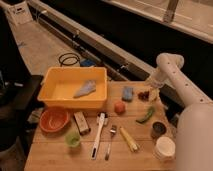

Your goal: Place grapes in red bowl

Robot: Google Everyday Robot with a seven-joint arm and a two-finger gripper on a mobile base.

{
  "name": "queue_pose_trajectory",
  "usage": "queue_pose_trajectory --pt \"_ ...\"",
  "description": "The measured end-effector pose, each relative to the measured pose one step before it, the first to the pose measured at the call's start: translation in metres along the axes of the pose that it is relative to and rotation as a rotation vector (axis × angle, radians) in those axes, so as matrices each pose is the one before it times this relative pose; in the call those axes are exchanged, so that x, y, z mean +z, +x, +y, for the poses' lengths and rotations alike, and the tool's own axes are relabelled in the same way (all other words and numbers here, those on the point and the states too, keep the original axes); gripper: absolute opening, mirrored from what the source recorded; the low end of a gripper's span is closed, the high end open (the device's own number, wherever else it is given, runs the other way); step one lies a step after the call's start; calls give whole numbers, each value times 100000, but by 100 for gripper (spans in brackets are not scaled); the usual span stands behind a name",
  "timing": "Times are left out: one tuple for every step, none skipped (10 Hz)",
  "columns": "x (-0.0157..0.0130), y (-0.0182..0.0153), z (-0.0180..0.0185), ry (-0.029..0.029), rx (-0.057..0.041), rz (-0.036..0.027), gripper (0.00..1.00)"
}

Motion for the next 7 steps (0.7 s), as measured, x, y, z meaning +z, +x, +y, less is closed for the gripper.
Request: queue_pose_trajectory --pt "619 -102 -316 -337 307 -2275 72" --pt "996 0 -645 -211 562 -4517 72" --pt "746 44 -376 -638 -16 -2884 72" --pt "530 -53 -307 -546 -169 -1052 72" --pt "965 -161 -322 -1329 6 -1879 69" --pt "308 44 -108 -417 134 -1929 62" --pt "-67 255 198 316 61 -3387 50"
